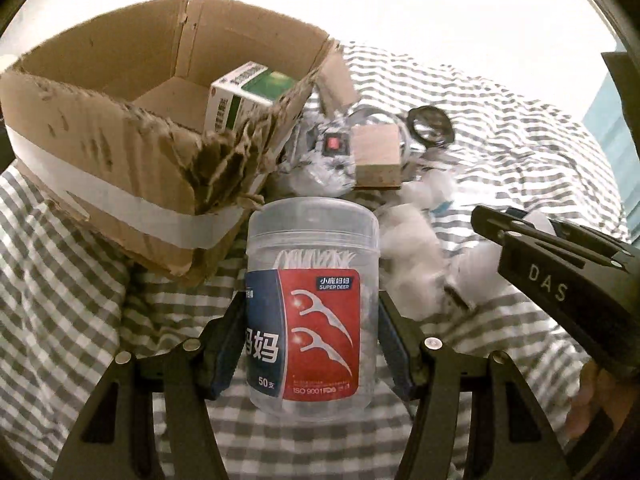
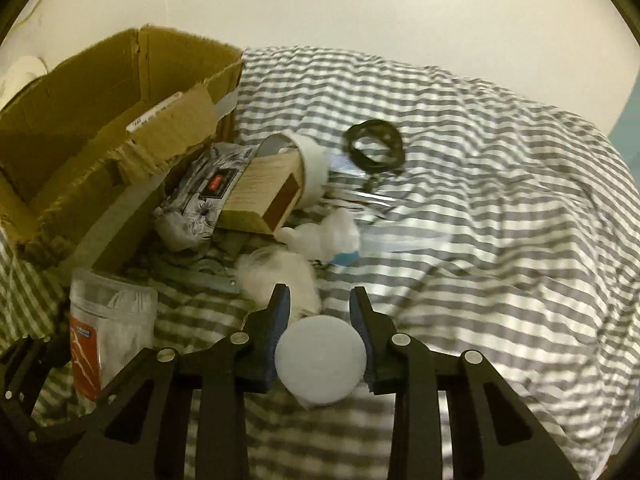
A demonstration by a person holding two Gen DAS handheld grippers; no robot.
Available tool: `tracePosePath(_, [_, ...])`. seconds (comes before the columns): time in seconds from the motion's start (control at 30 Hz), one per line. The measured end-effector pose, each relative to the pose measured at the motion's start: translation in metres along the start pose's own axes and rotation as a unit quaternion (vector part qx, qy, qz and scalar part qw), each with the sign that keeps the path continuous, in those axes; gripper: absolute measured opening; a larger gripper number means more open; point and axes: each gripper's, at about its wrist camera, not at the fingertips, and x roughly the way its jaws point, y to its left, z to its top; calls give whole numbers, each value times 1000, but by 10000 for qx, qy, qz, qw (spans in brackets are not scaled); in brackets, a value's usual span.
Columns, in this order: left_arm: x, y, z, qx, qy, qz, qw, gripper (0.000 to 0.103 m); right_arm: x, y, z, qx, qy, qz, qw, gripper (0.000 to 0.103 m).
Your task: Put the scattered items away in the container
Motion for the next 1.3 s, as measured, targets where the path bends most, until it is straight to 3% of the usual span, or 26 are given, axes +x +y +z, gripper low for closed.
tracePosePath(0.3, [-54, -13, 16, 84, -375, -423, 9984, 63, -76, -4, 7, -113, -396, -289, 9987, 30])
tracePosePath(0.57, [-105, 0, 80, 288, -1084, -609, 9918, 63, -133, 14, 45, -476, -864, -352, 9945, 30])
tracePosePath(0.67, [-112, 18, 108, 311, -1234, -585, 9901, 63, -140, 26, 67, -532, -986, -163, 9936, 30])
tracePosePath(0.93, [-75, 85, 154, 254, -1158, -214, 9927, 63, -111, 76, 122, -711, -888, 723, 9909, 30])
tracePosePath(1.07, [-39, 111, 158, 59, -1044, 33, 9945, 63, -77, 102, 135, -950, -742, 806, 9894, 30])
tracePosePath(1.23, [-11, 105, 158, 428, -1081, 370, 9925, 63, -28, 113, 140, -812, -394, 1168, 9891, 30])
tracePosePath(1.3, [-5, 100, 157, 606, -1071, 330, 9919, 64, -17, 113, 142, -748, -321, 1214, 9893, 31])
